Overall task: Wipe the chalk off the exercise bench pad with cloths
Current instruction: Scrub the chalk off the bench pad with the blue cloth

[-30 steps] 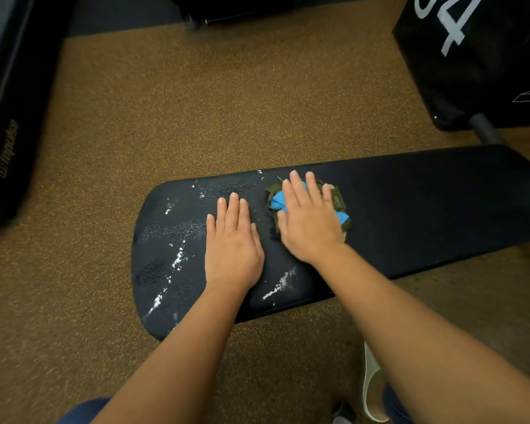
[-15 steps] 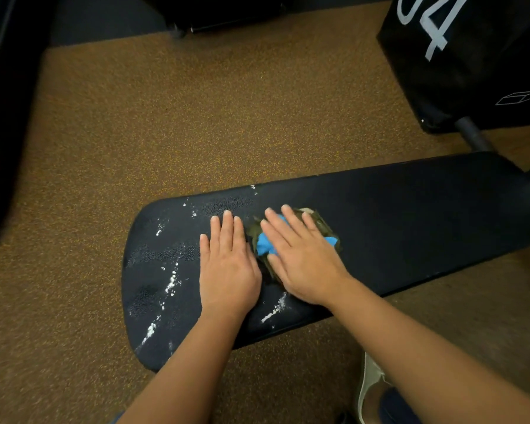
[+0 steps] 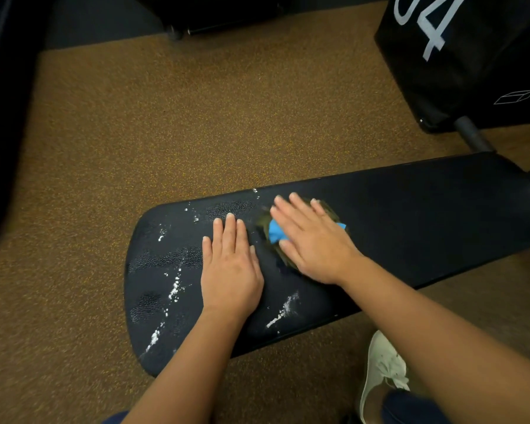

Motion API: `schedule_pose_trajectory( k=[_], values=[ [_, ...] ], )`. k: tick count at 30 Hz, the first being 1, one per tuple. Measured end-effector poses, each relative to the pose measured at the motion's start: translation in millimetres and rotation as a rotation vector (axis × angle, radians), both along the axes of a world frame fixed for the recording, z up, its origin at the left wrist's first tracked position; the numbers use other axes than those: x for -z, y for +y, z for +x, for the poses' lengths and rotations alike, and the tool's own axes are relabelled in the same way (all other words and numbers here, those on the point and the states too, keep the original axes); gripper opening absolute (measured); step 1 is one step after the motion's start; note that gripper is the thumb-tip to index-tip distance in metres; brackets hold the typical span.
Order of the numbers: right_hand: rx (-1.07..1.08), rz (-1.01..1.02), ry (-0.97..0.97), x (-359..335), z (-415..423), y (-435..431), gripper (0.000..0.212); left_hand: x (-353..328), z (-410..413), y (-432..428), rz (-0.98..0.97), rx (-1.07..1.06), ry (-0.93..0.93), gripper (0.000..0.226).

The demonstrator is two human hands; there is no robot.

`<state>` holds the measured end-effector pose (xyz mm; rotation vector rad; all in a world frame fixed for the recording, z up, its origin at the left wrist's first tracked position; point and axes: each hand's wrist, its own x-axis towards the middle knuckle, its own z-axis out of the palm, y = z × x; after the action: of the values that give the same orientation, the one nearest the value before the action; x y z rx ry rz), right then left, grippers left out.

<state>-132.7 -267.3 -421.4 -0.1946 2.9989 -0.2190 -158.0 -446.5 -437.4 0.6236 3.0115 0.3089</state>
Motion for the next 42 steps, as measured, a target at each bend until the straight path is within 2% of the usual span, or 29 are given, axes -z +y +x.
schedule_pose_trajectory(
  k=[3,5,8,9,13,14,17,19,23,24,29,30,33,35,40,42],
  values=[
    [0.246,0.013,-0.016,1.1,-17.2,-27.2,0.061,-1.1,-5.9,-2.2,-0.002,0.033,-0.008,0.067],
    [0.188,0.004,0.013,3.0,-9.5,-35.7,0.061,-0.9,-11.9,-4.0,0.008,0.051,-0.011,0.068],
    [-0.027,-0.006,0.03,2.9,1.4,-15.0,0.065,-2.0,-20.6,-6.4,0.004,0.08,-0.013,0.066],
    [-0.02,-0.01,0.022,1.3,-2.5,-8.4,0.064,-2.9,-23.5,-6.7,0.0,0.085,-0.018,0.065],
    [0.275,0.015,-0.003,1.9,-25.1,-26.6,0.062,-4.1,-32.6,-5.2,-0.006,0.079,-0.037,0.061],
    [0.271,0.01,0.003,3.2,-23.8,-33.1,0.062,-4.6,-33.4,-4.8,-0.002,0.078,-0.035,0.061],
    [0.038,-0.016,0.031,4.7,-4.7,-25.7,0.064,-4.5,-35.6,-6.3,-0.001,0.087,-0.037,0.061],
    [-0.034,-0.013,0.044,4.4,-5.2,-8.9,0.063,-4.5,-37.2,-6.8,-0.001,0.098,-0.034,0.061],
    [0.285,-0.004,-0.007,1.9,-32.9,-26.1,0.062,-3.1,-38.8,-8.6,0.006,0.105,-0.019,0.063],
    [0.306,-0.015,0.001,1.5,-35.2,-34.8,0.062,-2.3,-38.7,-9.1,0.009,0.104,-0.014,0.063],
    [-0.085,-0.025,0.031,1.1,-14.3,-14.4,0.063,-2.1,-39.3,-8.6,0.032,0.106,-0.008,0.065],
    [-0.072,-0.01,0.004,-0.4,-17.5,-7.0,0.061,-2.9,-39.6,-8.5,0.03,0.105,-0.01,0.064],
    [0.177,0.019,-0.027,-1.1,-43.9,-11.8,0.061,-4.7,-40.0,-7.5,0.004,0.095,-0.032,0.054],
    [0.258,0.014,-0.02,-2.9,-57.1,-30.8,0.061,-5.2,-41.7,-7.4,-0.001,0.086,-0.028,0.053],
    [-0.083,-0.037,0.041,-0.5,-35.3,-23.4,0.06,-5.5,-47.8,-10.0,-0.014,0.077,-0.028,0.053],
    [-0.03,-0.029,0.02,0.4,-38.6,-9.6,0.058,-7.2,-51.5,-11.7,-0.014,0.059,-0.019,0.056]
  ],
)
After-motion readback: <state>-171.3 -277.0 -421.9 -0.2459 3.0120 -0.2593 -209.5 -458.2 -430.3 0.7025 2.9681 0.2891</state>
